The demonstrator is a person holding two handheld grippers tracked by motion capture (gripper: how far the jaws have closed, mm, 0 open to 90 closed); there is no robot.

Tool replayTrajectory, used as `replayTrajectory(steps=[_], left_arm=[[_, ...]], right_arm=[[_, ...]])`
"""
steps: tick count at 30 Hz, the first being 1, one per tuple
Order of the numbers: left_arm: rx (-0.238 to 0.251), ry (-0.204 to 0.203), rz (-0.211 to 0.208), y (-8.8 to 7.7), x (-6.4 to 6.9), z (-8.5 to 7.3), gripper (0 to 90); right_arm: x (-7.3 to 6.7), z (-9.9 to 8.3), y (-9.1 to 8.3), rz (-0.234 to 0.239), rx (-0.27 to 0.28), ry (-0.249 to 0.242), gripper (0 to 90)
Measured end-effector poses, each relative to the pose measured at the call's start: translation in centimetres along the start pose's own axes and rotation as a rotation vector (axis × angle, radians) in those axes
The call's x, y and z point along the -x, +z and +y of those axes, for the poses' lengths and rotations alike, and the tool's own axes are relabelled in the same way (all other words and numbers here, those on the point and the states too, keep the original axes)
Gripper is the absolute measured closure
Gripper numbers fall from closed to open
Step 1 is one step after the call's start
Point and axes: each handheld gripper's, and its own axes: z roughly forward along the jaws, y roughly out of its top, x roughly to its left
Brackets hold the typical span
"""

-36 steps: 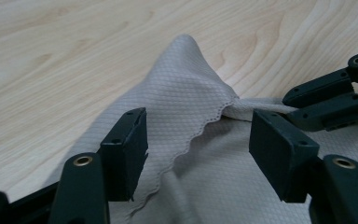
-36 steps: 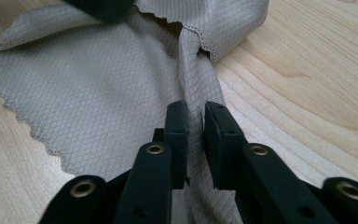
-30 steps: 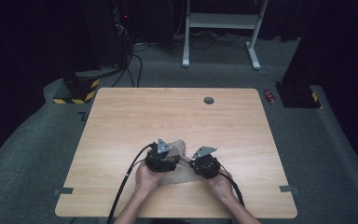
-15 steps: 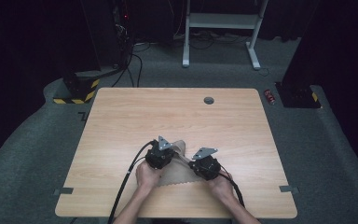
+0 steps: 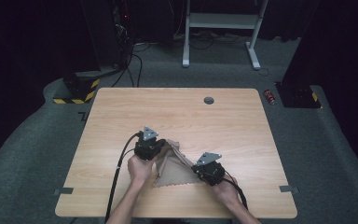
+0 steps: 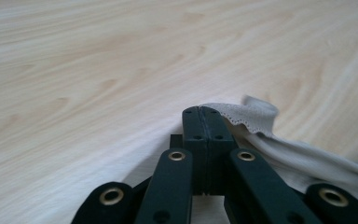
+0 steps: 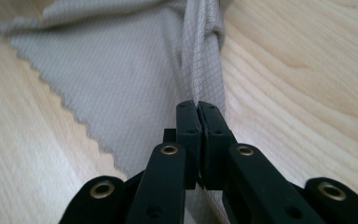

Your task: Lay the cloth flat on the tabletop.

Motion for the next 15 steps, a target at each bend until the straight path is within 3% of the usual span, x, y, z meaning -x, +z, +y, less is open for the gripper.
replayTrajectory(steps=[3,7,10,12,13,14,15], left_arm=[[-0.006,-0.028,0.041,-0.2,-1.2,-0.1,89.8],[-0.06,-0.045,0.077,0.5,-2.3,-0.9,88.7],[-0.086,-0.085,0.059,0.9,-2.4,-1.9,74.5],[-0.083,-0.083,0.058,0.7,-2.2,-2.1,62.8],[-0.077,-0.072,0.065,0.4,-1.9,-2.4,62.8],[-0.07,-0.067,0.067,0.0,-1.6,-2.7,54.1],[-0.065,-0.066,0.069,-0.2,-1.4,-2.9,54.1]], right_arm=[[-0.2,-0.6,-0.2,0.0,-0.014,-0.013,87.8],[-0.3,-0.9,-0.1,0.006,-0.023,-0.028,87.7],[-0.4,-0.6,0.4,0.022,-0.051,-0.029,85.6],[-0.4,-0.5,0.5,0.024,-0.046,-0.03,83.7],[-0.4,-0.4,0.4,0.025,-0.041,-0.027,81.9],[-0.1,0.0,0.1,0.027,-0.012,-0.02,79.6],[-0.1,0.0,0.1,0.027,-0.012,-0.02,79.6]])
